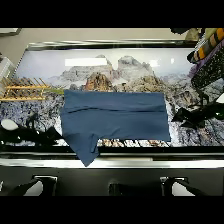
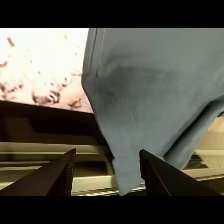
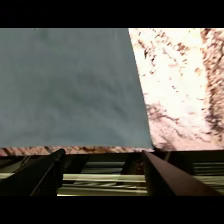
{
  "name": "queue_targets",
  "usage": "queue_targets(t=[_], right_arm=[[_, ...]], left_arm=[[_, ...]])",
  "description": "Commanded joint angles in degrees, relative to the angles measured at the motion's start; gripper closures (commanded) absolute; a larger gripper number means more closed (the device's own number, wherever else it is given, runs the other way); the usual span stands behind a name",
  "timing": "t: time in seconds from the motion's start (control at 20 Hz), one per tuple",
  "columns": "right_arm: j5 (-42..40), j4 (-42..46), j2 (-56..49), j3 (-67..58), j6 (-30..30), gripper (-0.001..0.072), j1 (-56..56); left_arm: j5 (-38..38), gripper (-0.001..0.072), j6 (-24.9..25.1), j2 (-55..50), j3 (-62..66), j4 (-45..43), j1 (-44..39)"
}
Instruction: Fold the clothes and pants, and hang the long-sleeved shirts on hangers.
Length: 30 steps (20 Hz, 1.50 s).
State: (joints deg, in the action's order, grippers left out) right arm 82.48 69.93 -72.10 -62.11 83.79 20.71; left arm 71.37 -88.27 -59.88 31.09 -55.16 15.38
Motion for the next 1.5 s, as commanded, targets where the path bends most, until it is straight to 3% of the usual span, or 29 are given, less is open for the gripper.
queue_targets(t=[0.0, 0.55, 0.6, 0.65, 0.7, 0.8, 0.95, 1.2, 1.45], right_arm=[[0.6, -2.1, 4.3, 2.3, 0.2, 0.0167, 0.2], [0.9, -4.8, 11.6, 2.3, 2.4, 0.017, 0.2], [1.0, -4.8, 12.4, 2.3, 2.6, 0.0171, 0.2], [1.4, -4.9, 13.1, 2.3, 2.8, 0.0177, 0.2], [1.7, -5.0, 13.6, 2.3, 3.3, 0.018, 0.2], [2.5, -5.4, 14.1, 2.2, 4.0, 0.0236, 0.2], [0.7, -3.4, 13.9, 2.3, 2.6, 0.0222, 1.4], [0.9, -13.7, 6.6, 3.6, -2.6, 0.0215, 19.1], [-2.3, -12.7, -0.1, 12.9, -9.6, 0.0215, 19.7]], left_arm=[[-6.1, 0.0242, 4.7, 3.5, -10.9, 10.2, -0.5], [-14.6, 0.0258, 4.3, -3.2, -12.2, 18.2, -13.0], [-14.5, 0.0331, 4.3, -3.6, -12.2, 18.3, -13.8], [-14.4, 0.0533, 4.3, -3.7, -12.2, 18.3, -14.2], [-14.1, 0.0686, 4.4, -3.5, -12.2, 18.3, -14.3], [-13.7, 0.0694, 4.5, -3.3, -12.2, 18.3, -14.3], [-12.2, 0.0694, 5.7, -3.3, -12.2, 18.3, -14.3], [-11.9, 0.0694, 6.1, -3.3, -12.2, 18.3, -14.3], [-11.8, 0.0694, 6.1, -3.3, -12.2, 18.3, -14.3]])
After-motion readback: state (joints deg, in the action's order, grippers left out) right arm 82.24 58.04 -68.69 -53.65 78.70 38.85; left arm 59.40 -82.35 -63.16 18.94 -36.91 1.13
